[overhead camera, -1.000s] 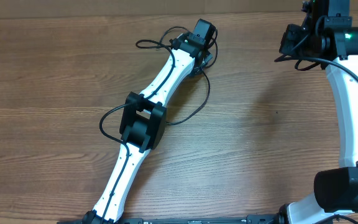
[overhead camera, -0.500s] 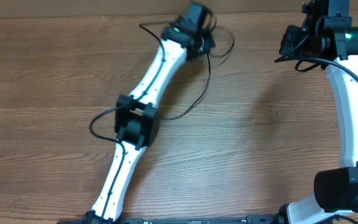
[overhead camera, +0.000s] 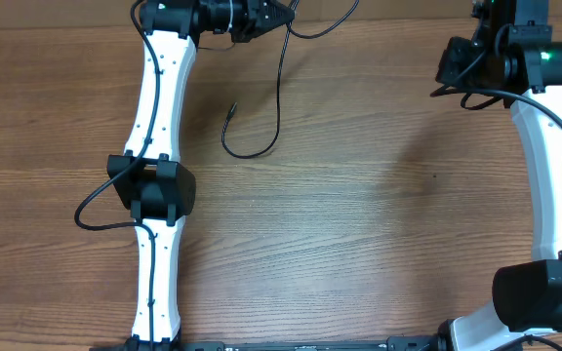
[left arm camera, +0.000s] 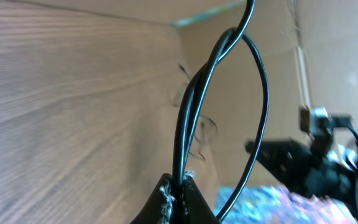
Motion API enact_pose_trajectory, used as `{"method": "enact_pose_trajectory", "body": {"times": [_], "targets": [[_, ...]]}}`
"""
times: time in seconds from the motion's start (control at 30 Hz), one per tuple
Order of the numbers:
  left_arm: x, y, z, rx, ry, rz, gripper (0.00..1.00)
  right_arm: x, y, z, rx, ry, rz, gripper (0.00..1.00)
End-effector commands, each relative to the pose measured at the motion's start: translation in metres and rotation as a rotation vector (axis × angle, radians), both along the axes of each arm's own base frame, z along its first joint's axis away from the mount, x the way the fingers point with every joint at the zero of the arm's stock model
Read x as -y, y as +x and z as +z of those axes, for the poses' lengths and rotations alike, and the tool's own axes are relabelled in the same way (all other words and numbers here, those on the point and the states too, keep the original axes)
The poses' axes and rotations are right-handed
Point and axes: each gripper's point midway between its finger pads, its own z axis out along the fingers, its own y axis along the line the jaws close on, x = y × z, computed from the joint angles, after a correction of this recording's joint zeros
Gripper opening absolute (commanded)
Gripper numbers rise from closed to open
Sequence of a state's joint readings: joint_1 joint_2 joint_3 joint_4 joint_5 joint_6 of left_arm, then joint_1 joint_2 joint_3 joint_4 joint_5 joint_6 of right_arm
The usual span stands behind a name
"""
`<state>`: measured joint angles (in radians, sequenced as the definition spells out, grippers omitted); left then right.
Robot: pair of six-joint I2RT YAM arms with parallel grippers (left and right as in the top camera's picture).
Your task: Untangle cables
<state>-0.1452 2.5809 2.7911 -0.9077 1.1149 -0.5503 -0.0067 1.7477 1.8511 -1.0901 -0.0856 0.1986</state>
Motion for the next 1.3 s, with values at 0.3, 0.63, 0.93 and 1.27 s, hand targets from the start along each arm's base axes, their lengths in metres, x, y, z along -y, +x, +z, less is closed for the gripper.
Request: {"method": "enact_pose_trajectory", "body": {"times": [0.3,0.63,0.93,1.27], "targets": [[0.010,-0.019,0.021,0.083,-0.058,-0.111,0.04,-0.110,0.027,0.074,0.366,0.409,0.585,0.63],[0.010,-0.017,0.018,0.079,-0.042,-0.097,0.04,-0.161,0.038,0.059,0.372,0.366,0.632,0.63],[0.010,-0.020,0.017,0.064,-0.043,-0.103,0.04,-0.167,0.041,0.053,0.367,0.351,0.627,0.26],[0.011,-0.026,0.022,0.060,-0.074,-0.137,0.04,-0.142,0.061,0.046,0.379,0.228,0.496,0.80]]}}
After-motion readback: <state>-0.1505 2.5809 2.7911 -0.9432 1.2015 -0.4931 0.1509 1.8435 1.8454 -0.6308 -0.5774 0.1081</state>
